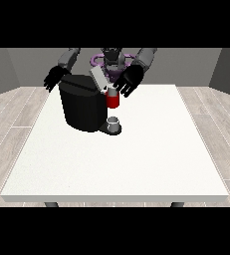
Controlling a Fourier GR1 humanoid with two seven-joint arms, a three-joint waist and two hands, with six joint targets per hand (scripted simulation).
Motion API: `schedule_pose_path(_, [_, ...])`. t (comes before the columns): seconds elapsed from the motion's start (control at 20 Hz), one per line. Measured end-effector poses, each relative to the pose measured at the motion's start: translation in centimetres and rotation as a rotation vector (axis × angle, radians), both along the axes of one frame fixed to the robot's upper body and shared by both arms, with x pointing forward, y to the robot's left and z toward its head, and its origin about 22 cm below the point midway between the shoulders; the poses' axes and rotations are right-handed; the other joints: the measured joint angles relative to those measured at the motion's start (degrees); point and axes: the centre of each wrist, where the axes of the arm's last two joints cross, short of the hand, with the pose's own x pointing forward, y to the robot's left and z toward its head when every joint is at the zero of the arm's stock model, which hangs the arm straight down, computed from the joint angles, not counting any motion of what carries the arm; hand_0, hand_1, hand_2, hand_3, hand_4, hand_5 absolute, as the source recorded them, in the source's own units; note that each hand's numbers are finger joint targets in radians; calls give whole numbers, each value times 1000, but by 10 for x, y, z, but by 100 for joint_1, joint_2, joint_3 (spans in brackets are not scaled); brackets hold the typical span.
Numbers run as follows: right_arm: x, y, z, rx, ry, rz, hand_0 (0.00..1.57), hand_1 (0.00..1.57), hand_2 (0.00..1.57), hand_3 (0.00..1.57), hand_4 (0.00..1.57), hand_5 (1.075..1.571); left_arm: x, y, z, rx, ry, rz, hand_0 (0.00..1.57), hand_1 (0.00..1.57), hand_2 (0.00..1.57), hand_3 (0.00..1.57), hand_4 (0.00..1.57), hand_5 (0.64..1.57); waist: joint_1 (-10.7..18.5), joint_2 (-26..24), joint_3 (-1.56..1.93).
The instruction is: Insert the coffee pod into the coffee machine and close the lid
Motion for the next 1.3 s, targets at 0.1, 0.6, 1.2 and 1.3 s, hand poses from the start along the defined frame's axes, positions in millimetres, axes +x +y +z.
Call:
schedule_pose_path(0.1, [-3,-1,0,-2,-3,2,0,0,0,0,364,1571,0,5,-4,-7,7,9,1211,1211,1239,1123,460,1571,-42,6,1])
schedule_pose_path(0.6, [1,-9,2,2,-14,-12,0,0,0,0,434,1571,-1,0,0,29,-27,2,1066,1066,1116,945,380,1571,24,78,5])
schedule_pose_path(1.2, [1,2,-1,-1,-16,-19,0,0,0,0,435,1571,-2,5,4,101,-40,-38,0,0,0,0,0,1571,82,103,10])
schedule_pose_path(1.3, [-2,9,-1,-1,-6,-17,0,0,0,0,353,1571,-2,7,2,123,-27,-45,0,0,0,0,0,1571,66,74,15])
